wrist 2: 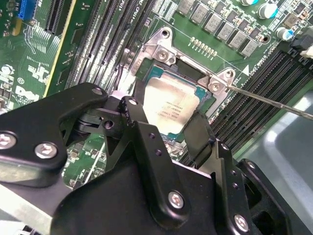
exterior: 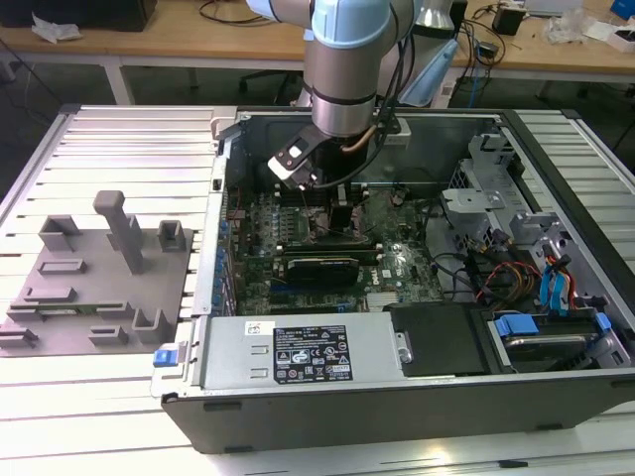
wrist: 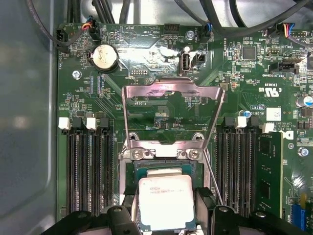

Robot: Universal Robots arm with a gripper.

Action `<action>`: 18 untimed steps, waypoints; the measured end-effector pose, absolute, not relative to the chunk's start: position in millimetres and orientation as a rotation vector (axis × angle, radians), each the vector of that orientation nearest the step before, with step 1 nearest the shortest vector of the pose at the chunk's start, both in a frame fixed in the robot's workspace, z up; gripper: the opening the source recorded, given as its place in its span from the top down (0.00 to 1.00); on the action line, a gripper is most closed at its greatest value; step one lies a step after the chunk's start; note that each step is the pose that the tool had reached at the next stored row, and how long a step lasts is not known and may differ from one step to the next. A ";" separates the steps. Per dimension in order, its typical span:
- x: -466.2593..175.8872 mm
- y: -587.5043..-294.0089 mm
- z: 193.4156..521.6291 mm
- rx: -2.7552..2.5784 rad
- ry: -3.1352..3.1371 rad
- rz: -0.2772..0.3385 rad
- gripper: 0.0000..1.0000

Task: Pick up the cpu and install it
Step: 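Place the cpu into insertion slot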

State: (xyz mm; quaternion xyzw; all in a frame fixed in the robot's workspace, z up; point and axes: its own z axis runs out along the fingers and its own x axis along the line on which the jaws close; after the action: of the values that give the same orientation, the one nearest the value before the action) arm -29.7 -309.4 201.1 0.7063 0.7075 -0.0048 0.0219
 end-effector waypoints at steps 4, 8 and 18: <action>-29.8 -309.5 200.7 2.189 2.192 -0.015 0.41; -29.8 -309.5 200.5 2.189 2.192 -0.016 0.43; -29.8 -309.5 203.8 2.216 2.165 -0.016 0.47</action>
State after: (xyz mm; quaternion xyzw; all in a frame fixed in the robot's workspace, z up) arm -29.8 -309.5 203.8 0.7151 0.6987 -0.0051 0.0218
